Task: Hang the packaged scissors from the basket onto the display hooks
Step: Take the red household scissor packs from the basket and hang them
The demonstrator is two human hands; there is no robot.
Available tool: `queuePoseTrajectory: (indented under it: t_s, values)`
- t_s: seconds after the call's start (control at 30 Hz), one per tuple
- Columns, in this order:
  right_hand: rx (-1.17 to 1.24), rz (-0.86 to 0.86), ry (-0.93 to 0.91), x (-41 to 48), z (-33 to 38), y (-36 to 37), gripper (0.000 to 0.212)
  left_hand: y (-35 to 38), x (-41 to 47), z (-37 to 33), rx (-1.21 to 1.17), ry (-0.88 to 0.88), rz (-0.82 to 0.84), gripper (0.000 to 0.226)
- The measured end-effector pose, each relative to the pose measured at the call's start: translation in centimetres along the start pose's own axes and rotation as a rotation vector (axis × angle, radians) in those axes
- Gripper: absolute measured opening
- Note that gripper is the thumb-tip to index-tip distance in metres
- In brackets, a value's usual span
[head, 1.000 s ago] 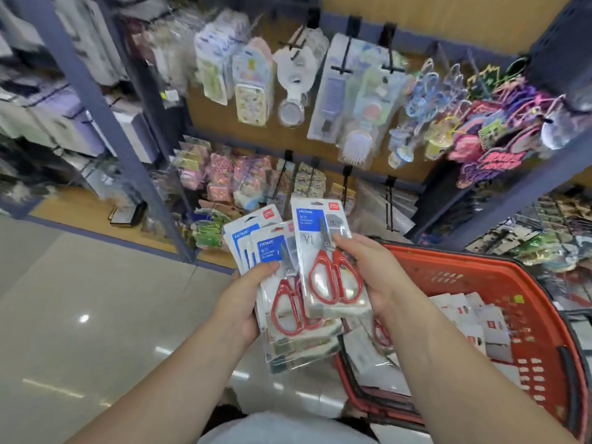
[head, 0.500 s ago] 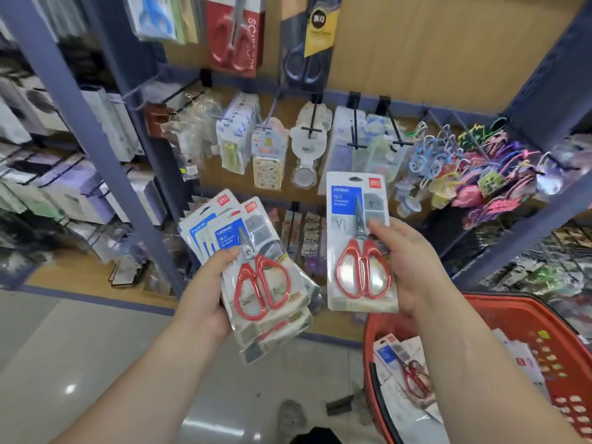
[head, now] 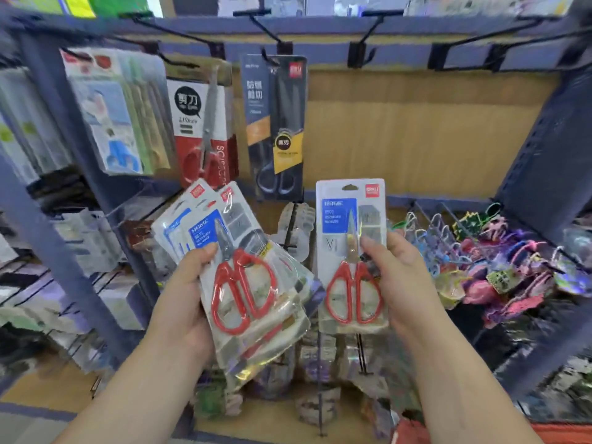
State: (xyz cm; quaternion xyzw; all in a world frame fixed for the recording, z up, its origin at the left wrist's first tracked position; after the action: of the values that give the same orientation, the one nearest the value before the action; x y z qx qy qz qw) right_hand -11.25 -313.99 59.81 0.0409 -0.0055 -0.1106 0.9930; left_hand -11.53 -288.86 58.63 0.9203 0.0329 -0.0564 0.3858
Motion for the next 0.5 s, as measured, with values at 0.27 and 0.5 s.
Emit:
queuePoseTrajectory:
  t_s: [0.27, 0.5]
  values:
    - [-0.091, -0.091, -0.220, 2.6, 6.7, -3.3, 0.028, 4.9, 4.1, -0.7, -0.040, 0.040, 0.050, 0.048]
    - [0.005, -0.316, -0.379, 3.0, 11.9, -10.3, 0.024, 8.5, 6.0, 0.8, -0.015, -0.019, 0.152, 0.046]
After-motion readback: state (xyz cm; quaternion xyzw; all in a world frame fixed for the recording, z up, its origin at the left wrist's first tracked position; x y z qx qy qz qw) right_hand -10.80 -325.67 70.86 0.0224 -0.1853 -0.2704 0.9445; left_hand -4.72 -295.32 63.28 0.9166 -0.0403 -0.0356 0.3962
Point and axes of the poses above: each hand's wrist, its own x-axis towards the middle knuckle, its own y-axis out of the palm, z = x × y, the point moved 7 cm from there along x, towards the middle knuckle, and after that the axes turned 7 degrees about y, right-handed, at the moved point
